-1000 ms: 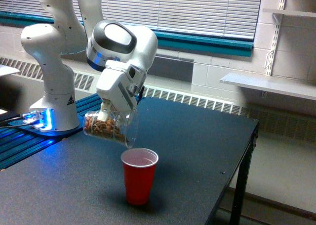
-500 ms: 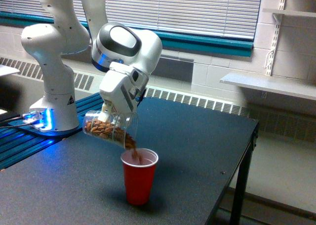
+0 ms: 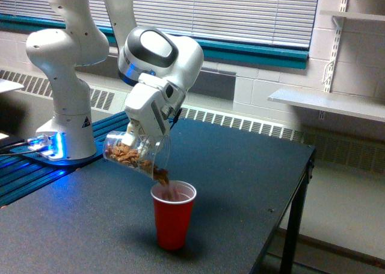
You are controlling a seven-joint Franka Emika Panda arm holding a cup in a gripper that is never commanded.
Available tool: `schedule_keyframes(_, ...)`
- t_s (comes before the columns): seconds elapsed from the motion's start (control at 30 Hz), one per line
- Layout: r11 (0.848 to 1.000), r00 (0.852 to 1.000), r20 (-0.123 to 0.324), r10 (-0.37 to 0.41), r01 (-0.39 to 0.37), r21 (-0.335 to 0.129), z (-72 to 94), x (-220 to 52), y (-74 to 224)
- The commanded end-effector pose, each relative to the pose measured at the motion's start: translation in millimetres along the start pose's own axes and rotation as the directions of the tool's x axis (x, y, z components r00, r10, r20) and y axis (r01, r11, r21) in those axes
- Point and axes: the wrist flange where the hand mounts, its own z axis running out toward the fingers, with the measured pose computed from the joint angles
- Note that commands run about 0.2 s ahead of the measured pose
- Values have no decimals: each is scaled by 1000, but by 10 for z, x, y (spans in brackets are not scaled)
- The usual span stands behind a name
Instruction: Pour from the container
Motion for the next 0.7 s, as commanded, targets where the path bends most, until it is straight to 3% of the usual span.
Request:
schedule_keyframes(0.03,1000,1000,4,-26,26,-15,-39,26,-28)
schedule_keyframes(0.7,996,997,43,-65,68,-54,-86,90,-22)
